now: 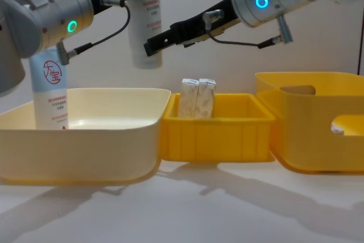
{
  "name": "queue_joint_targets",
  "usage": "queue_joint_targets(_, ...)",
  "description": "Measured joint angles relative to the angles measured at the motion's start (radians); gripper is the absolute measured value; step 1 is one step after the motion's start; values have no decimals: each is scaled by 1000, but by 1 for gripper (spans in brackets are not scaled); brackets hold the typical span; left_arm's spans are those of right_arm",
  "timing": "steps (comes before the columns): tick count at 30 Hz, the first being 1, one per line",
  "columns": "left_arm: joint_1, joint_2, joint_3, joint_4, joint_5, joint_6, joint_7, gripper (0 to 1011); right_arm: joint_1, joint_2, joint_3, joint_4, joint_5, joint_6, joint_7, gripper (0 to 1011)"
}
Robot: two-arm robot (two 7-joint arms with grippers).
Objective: Bimanual collaborative sorting of washing and personal care products
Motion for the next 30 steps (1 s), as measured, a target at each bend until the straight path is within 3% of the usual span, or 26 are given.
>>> queue_joint_targets(30,-17,-14,22,-2,-4,21,4,191,19,-54,-1,77,17,-90,-64,1001)
